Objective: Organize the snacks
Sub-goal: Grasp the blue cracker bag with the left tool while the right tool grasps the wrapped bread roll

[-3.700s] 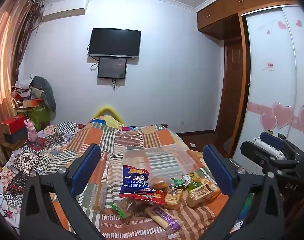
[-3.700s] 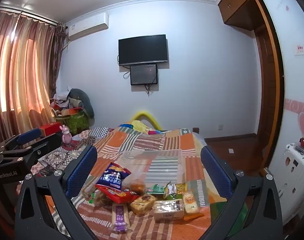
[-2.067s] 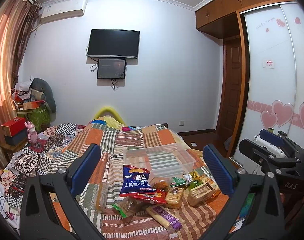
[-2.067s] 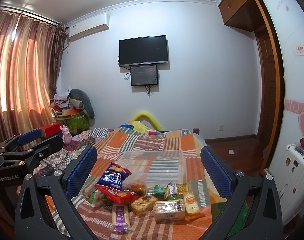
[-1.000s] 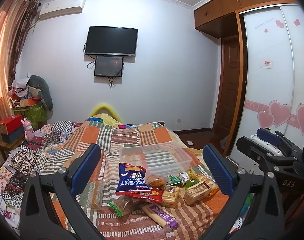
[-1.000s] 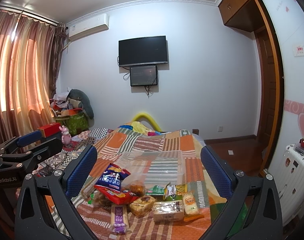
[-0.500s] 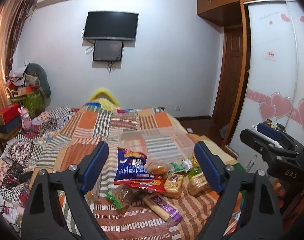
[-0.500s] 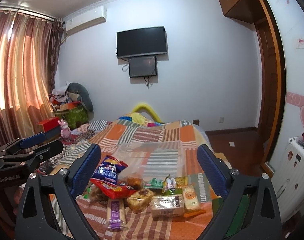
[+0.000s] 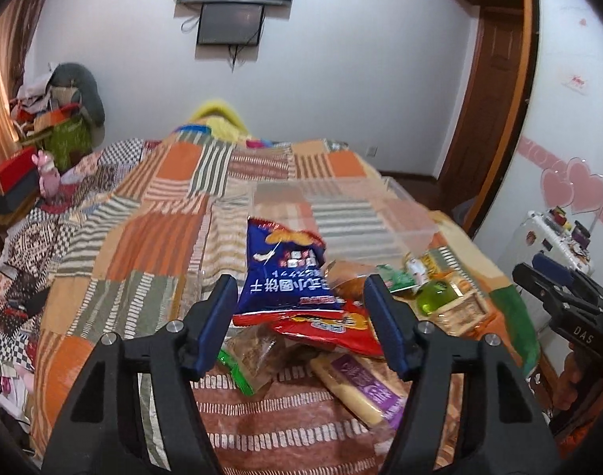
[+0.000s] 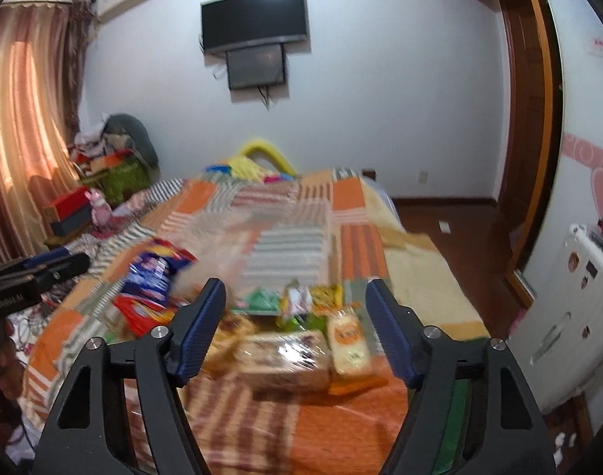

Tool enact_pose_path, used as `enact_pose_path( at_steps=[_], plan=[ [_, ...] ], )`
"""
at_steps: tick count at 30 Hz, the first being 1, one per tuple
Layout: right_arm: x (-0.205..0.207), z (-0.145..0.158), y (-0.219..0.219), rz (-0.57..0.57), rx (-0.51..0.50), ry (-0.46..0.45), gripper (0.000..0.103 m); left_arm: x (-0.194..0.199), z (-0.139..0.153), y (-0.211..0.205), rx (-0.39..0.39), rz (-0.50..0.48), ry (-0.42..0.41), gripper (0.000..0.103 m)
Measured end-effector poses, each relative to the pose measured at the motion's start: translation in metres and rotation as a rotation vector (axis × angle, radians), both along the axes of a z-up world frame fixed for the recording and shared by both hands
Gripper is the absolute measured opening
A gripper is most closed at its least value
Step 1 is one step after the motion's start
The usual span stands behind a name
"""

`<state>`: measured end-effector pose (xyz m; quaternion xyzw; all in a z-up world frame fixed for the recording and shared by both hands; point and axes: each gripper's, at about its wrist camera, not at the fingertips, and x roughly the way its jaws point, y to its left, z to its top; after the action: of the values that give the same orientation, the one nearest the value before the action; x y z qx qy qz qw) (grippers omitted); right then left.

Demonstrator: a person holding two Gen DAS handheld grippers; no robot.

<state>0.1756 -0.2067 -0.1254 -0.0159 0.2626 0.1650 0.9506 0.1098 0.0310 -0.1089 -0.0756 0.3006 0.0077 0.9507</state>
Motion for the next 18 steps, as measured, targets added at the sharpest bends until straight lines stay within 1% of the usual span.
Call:
enact_pose_path(
  at_steps=[4, 6, 11, 12, 14, 16, 18],
  plan=[
    [0.016, -0.018, -0.011, -0.018, -0.005, 0.083, 0.058, 0.021, -0.014, 0.003, 0.004, 0.003, 0.043, 0.067],
    [0.023, -0.025, -0.014, -0.026, -0.003, 0.116, 0.056, 0.031, -0.021, 0.005, -0.002, -0.002, 0.062, 0.067],
    [0.037, -0.036, -0.025, -0.052, -0.010, 0.159, 0.050, 0.057, -0.032, 0.006, -0.008, -0.008, 0.101, 0.074],
    [0.039, -0.037, -0.027, -0.056, -0.009, 0.167, 0.049, 0.063, -0.035, 0.006, -0.007, -0.010, 0.108, 0.075],
    [0.043, -0.039, -0.031, -0.055, -0.004, 0.185, 0.049, 0.071, -0.038, 0.005, -0.002, -0.010, 0.115, 0.082],
    [0.047, -0.042, -0.036, -0.048, -0.005, 0.204, 0.049, 0.078, -0.041, 0.004, 0.012, -0.007, 0.120, 0.086],
    [0.049, -0.047, -0.035, -0.035, -0.013, 0.218, 0.049, 0.085, -0.045, 0.004, 0.030, 0.001, 0.130, 0.087]
  ],
)
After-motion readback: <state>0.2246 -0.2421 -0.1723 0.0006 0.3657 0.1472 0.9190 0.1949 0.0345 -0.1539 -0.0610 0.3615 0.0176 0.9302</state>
